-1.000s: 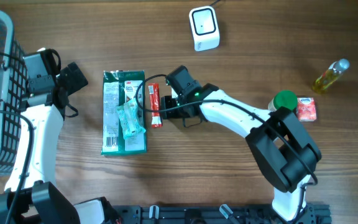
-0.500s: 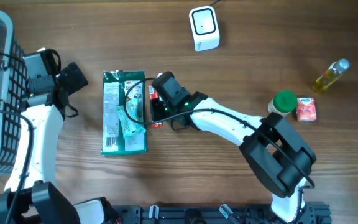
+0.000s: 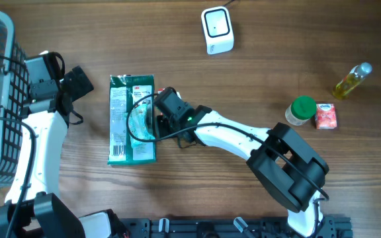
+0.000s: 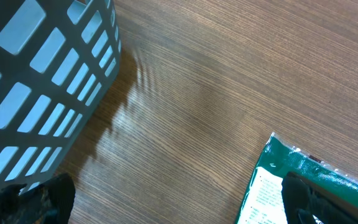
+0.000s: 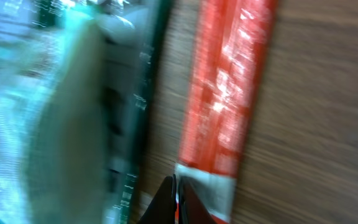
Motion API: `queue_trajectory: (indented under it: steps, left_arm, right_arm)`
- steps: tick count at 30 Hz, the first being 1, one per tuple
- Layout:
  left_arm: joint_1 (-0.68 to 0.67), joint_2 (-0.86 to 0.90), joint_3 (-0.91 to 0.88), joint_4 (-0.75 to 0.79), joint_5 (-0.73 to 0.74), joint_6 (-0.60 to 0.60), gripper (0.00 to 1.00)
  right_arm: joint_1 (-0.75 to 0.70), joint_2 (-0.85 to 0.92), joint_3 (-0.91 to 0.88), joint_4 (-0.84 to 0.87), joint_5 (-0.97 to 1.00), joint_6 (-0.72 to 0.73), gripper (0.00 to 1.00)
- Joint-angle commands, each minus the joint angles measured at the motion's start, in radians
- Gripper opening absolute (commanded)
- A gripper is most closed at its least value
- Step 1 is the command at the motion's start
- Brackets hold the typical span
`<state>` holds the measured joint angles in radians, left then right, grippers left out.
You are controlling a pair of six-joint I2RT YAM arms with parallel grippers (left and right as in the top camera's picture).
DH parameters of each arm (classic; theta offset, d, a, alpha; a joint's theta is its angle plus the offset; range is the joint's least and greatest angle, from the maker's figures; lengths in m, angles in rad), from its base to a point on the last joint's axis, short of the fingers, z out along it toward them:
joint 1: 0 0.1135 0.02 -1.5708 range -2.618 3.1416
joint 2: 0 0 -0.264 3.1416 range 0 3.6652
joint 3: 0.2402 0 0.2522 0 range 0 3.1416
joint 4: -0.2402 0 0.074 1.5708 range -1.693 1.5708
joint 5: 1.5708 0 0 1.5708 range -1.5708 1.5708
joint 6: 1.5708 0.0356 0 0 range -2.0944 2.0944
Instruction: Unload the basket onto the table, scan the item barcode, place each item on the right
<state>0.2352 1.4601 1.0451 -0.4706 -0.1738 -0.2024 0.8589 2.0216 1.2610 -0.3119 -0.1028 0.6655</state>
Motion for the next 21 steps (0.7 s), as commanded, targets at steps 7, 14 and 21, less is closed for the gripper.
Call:
queue_trajectory:
  steps: [7,14,21]
  left_arm:
    - [0.005,-0.013,0.011,0.002,0.002,0.012,1.0]
    - [0.005,-0.013,0.011,0.002,0.002,0.012,1.0]
    - [0.005,-0.013,0.011,0.002,0.002,0.012,1.0]
  right_arm:
    - [-0.042,-0.032,0.012,-0.142,0.051,-0.037,0.04]
    - [-0.067,-0.157,0.056,-0.201,-0.007,-0.241,0.12]
    - [-0.077,-0.227,0.055,-0.206,0.021,-0.358,0.43]
